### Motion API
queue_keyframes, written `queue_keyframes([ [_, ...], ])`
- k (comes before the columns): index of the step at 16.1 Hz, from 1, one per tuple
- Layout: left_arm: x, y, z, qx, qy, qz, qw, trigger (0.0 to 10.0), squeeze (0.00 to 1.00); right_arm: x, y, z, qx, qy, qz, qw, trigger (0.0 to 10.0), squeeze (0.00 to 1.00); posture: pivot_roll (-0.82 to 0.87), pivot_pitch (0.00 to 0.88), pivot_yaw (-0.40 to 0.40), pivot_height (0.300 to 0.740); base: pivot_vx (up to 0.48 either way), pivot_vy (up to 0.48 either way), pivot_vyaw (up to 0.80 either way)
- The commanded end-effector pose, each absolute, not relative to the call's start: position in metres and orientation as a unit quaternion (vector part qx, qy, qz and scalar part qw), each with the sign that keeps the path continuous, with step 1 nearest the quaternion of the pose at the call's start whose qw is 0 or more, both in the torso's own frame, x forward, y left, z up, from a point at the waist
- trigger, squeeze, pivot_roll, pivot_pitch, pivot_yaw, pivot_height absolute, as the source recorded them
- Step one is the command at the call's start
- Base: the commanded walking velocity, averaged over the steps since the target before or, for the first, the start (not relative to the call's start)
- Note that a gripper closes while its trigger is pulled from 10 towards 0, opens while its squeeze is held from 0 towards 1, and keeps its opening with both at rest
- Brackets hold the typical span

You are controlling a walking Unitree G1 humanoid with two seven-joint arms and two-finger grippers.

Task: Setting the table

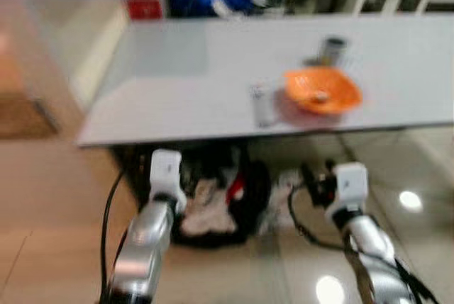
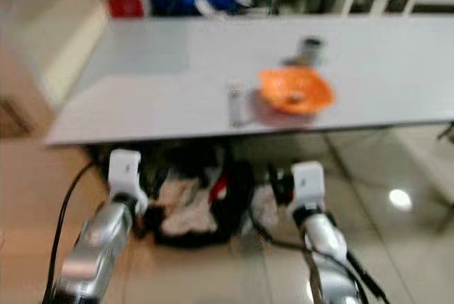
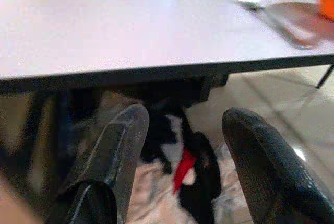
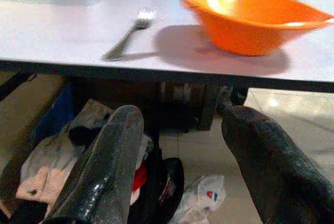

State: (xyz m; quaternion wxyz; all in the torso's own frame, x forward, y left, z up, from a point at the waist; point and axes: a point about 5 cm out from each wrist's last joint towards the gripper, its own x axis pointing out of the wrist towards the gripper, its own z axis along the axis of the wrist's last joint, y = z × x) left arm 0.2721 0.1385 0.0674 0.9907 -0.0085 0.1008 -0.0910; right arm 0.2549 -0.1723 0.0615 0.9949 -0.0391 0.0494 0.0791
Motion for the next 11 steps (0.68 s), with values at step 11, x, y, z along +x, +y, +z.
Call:
queue_keyframes([
  [11, 0.281, 0.155, 0.071, 0.012, 0.098, -0.064, 0.993, 10.0, 0.00, 0.260, -0.163, 0.066, -0.037, 0.037, 0.092, 0.994, 10.0, 0.00, 0.01, 0.000, 0.021, 0.740, 0.000, 0.480, 0.00],
])
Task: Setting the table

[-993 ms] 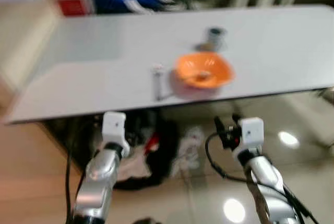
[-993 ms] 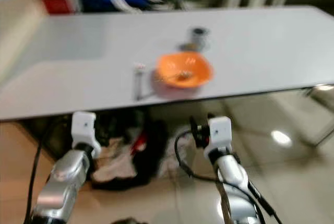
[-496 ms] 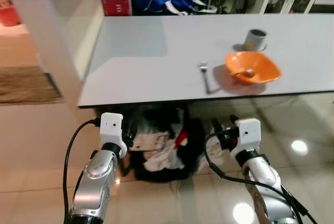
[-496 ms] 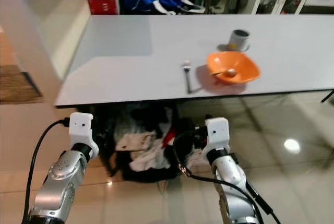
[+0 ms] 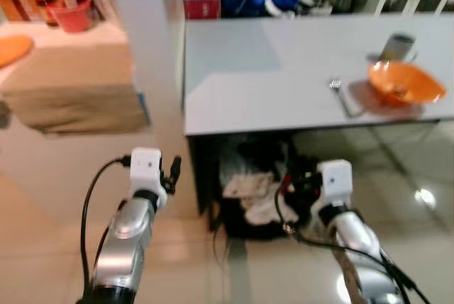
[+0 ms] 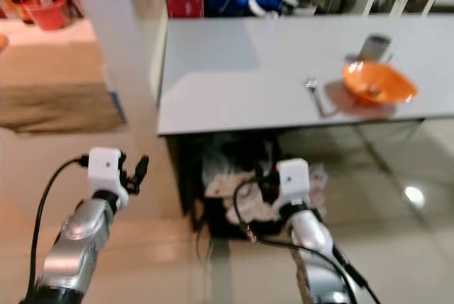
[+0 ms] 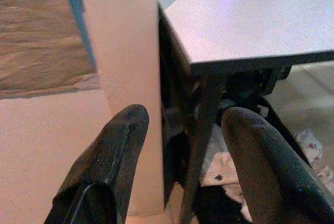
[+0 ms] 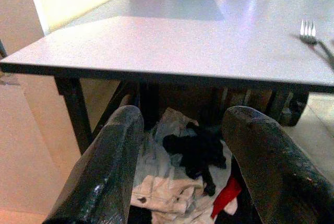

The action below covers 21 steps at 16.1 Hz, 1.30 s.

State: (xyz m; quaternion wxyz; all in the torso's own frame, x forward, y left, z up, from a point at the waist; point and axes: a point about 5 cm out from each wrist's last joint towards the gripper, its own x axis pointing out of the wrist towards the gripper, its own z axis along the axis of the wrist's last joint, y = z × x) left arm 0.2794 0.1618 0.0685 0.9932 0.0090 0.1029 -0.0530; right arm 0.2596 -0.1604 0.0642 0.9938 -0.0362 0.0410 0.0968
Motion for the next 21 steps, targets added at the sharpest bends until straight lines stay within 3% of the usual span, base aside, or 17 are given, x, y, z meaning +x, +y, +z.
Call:
queue_keyframes([
  [1, 0.282, 0.156, 0.071, 0.012, 0.098, -0.063, 0.993, 10.0, 0.00, 0.260, -0.163, 0.066, -0.037, 0.037, 0.093, 0.994, 10.0, 0.00, 0.01, 0.000, 0.018, 0.740, 0.000, 0.480, 0.00],
  [5, 0.284, 0.160, 0.073, 0.005, 0.093, -0.059, 0.994, 10.0, 0.00, 0.259, -0.162, 0.067, -0.039, 0.033, 0.094, 0.994, 10.0, 0.00, 0.01, 0.000, 0.015, 0.740, 0.000, 0.480, 0.00],
  [14, 0.311, 0.178, 0.111, 0.007, -0.005, -0.036, 0.999, 10.0, 0.00, 0.278, -0.164, 0.114, -0.061, -0.081, 0.062, 0.993, 10.0, 0.00, 0.02, 0.000, 0.012, 0.740, 0.000, 0.480, 0.00],
  [21, 0.313, 0.171, 0.102, 0.037, 0.024, -0.064, 0.997, 10.0, 0.00, 0.274, -0.161, 0.096, -0.062, -0.051, 0.065, 0.995, 10.0, 0.00, 0.03, 0.000, 0.013, 0.740, 0.000, 0.480, 0.00],
])
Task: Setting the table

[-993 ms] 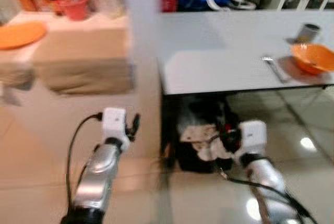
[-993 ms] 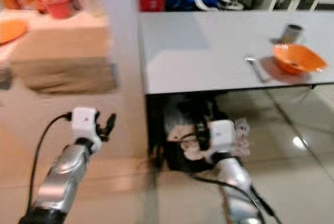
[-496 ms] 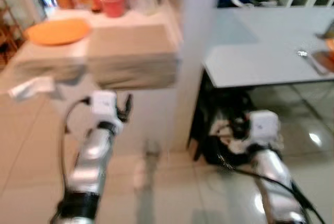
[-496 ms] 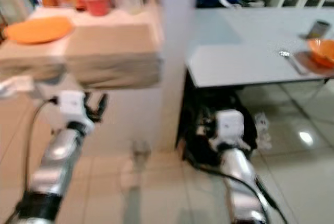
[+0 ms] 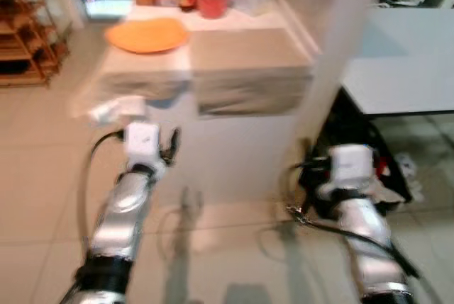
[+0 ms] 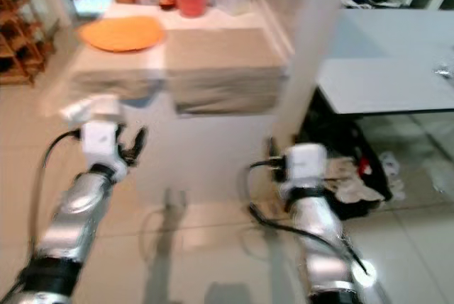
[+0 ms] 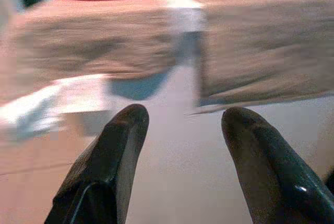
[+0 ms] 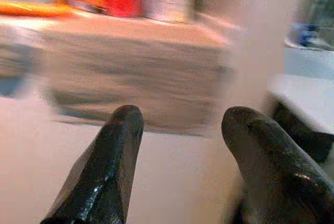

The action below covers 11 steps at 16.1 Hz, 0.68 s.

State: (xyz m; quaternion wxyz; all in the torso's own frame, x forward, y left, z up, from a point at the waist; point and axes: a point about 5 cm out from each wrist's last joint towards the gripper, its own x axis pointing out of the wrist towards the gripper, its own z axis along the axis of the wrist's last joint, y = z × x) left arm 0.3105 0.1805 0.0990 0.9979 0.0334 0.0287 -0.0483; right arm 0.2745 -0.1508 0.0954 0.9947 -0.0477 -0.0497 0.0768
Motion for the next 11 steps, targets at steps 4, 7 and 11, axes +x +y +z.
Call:
queue_keyframes([
  [4, 0.314, 0.164, 0.099, 0.049, 0.030, -0.074, 0.996, 10.0, 0.00, 0.272, -0.160, 0.093, -0.061, -0.044, 0.066, 0.995, 10.0, 0.00, 0.02, 0.000, 0.013, 0.740, 0.000, 0.000, 0.00],
  [7, 0.309, 0.156, 0.099, 0.041, 0.016, -0.083, 0.996, 10.0, 0.00, 0.270, -0.160, 0.089, -0.066, -0.033, 0.068, 0.995, 10.0, 0.00, 0.01, 0.000, 0.011, 0.740, 0.109, 0.000, 0.00],
  [11, 0.305, 0.144, 0.099, 0.017, 0.012, -0.085, 0.996, 10.0, 0.00, 0.268, -0.159, 0.083, -0.073, -0.021, 0.074, 0.994, 10.0, 0.00, 0.01, 0.000, 0.012, 0.740, 0.410, 0.247, 0.00],
])
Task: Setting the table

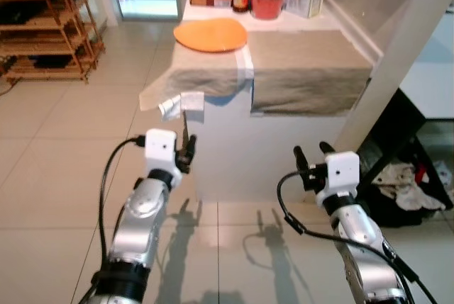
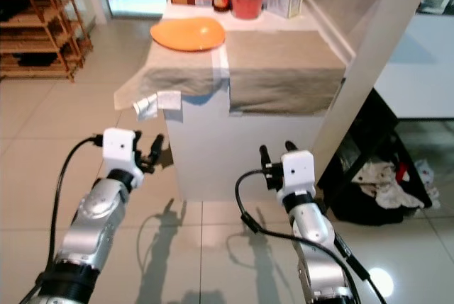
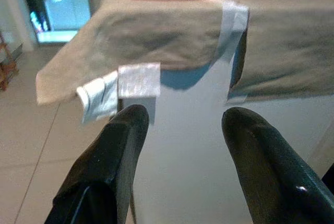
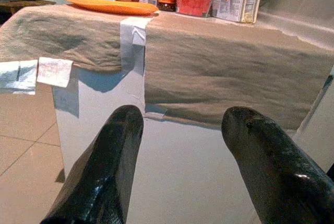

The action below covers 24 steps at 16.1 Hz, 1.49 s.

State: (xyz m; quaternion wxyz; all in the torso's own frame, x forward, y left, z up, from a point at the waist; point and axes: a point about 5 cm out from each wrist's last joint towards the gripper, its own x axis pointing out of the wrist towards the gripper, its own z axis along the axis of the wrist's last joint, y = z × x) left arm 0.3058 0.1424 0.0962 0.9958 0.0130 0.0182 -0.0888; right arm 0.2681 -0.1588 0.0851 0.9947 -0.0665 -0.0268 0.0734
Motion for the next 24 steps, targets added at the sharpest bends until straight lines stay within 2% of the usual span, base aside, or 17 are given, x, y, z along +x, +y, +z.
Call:
queue_keyframes([
  [1, 0.305, 0.143, 0.099, 0.018, 0.012, -0.086, 0.996, 10.0, 0.00, 0.268, -0.159, 0.083, -0.073, -0.021, 0.074, 0.994, 10.0, 0.00, 0.01, 0.000, 0.012, 0.740, 0.409, 0.251, 0.00],
  [9, 0.307, 0.132, 0.115, 0.035, -0.028, -0.118, 0.992, 10.0, 0.00, 0.274, -0.168, 0.093, -0.082, -0.046, 0.046, 0.995, 10.0, 0.00, 0.02, 0.000, 0.016, 0.740, 0.410, 0.249, 0.00],
  [15, 0.307, 0.129, 0.118, 0.046, -0.035, -0.129, 0.990, 10.0, 0.00, 0.274, -0.163, 0.091, -0.079, -0.046, 0.051, 0.995, 10.0, 0.00, 0.02, 0.000, 0.022, 0.740, 0.409, 0.249, 0.00],
  [16, 0.309, 0.122, 0.125, 0.071, -0.055, -0.151, 0.984, 10.0, 0.00, 0.274, -0.163, 0.093, -0.079, -0.050, 0.052, 0.994, 10.0, 0.00, 0.01, 0.000, 0.025, 0.740, 0.409, 0.255, 0.00],
  [18, 0.312, 0.116, 0.133, 0.068, -0.063, -0.173, 0.981, 10.0, 0.00, 0.273, -0.162, 0.097, -0.086, -0.063, 0.056, 0.993, 10.0, 0.00, 0.01, 0.000, 0.031, 0.740, 0.409, 0.251, 0.00],
  [20, 0.316, 0.109, 0.139, 0.082, -0.074, -0.191, 0.975, 10.0, 0.00, 0.273, -0.162, 0.102, -0.084, -0.070, 0.050, 0.993, 10.0, 0.00, 0.00, 0.000, 0.040, 0.740, 0.000, 0.000, 0.00],
  [24, 0.315, 0.114, 0.131, 0.078, -0.059, -0.175, 0.980, 10.0, 0.00, 0.271, -0.162, 0.099, -0.085, -0.062, 0.047, 0.993, 10.0, 0.00, 0.00, 0.000, 0.040, 0.740, 0.000, 0.000, 0.00],
])
